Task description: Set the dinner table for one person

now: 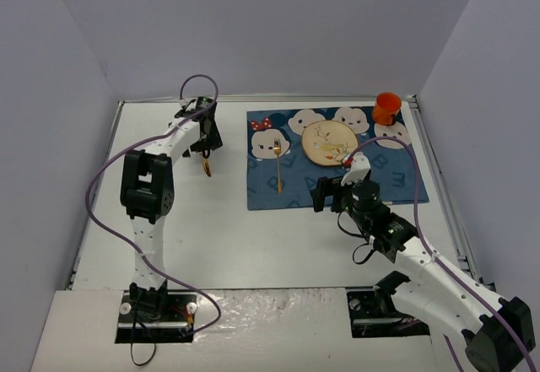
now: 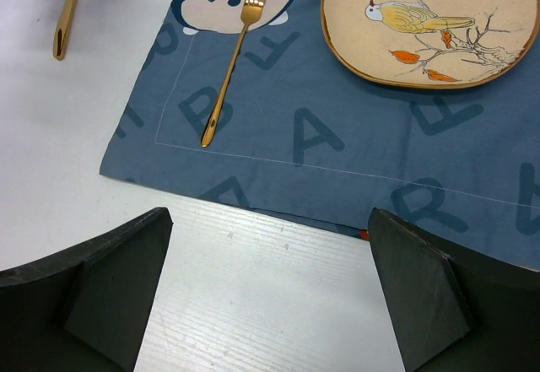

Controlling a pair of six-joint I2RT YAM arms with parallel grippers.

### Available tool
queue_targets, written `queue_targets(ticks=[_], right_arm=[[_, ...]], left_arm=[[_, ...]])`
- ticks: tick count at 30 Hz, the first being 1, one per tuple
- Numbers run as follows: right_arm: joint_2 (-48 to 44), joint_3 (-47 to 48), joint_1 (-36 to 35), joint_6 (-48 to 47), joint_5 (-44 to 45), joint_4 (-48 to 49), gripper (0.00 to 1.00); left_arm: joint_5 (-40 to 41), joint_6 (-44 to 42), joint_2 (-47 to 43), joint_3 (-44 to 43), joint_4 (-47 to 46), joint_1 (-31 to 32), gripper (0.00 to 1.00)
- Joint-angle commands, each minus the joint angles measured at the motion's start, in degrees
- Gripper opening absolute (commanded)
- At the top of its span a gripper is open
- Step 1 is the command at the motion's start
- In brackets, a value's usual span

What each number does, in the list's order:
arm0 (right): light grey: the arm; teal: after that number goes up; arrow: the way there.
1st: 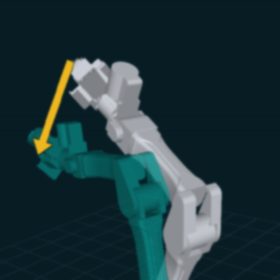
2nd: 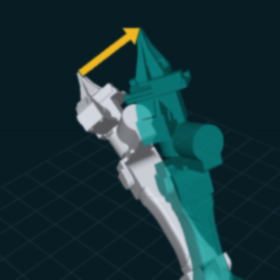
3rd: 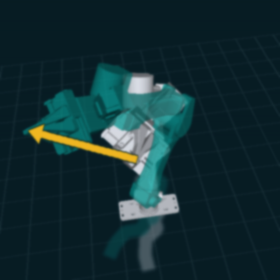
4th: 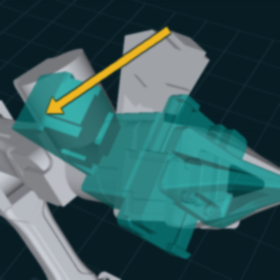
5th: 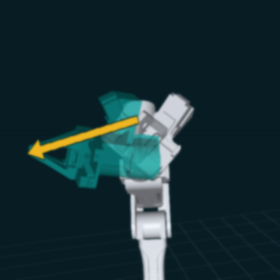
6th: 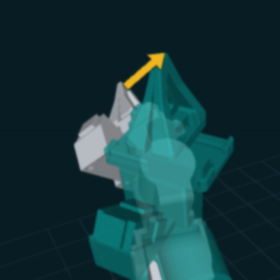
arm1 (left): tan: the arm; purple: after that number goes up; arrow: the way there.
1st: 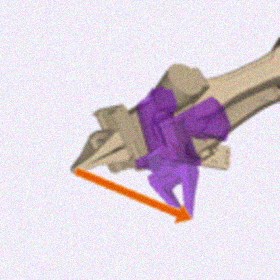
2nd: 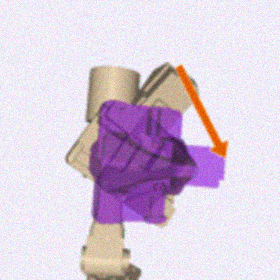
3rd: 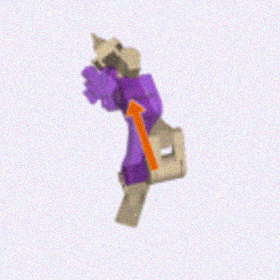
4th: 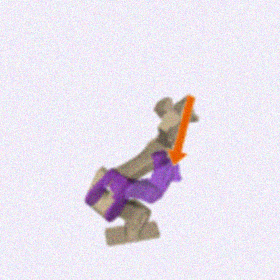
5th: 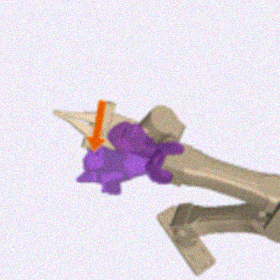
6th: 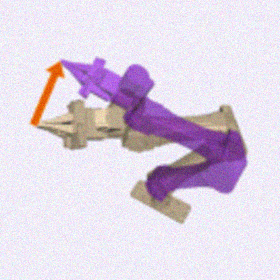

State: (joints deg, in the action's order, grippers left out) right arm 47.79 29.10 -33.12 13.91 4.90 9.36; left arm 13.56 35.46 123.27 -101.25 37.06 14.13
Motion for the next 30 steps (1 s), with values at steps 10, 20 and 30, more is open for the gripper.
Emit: queue_targets(ticks=[10,20,30], right_arm=[[-0.2,1.4,-0.5,0.3,-0.6,4.6,0.99],[-0.9,1.3,-0.5,0.2,-0.5,4.4,0.99],[-2.4,0.9,-0.5,0.5,-0.4,3.8,0.99]], left_arm=[[-1.2,1.1,4.5,-4.5,-0.4,-0.5,0.57],[-1.4,3.0,7.3,-4.5,0.2,-0.5,0.38],[-0.3,3.6,7.2,-2.0,0.0,-0.6,0.2]])
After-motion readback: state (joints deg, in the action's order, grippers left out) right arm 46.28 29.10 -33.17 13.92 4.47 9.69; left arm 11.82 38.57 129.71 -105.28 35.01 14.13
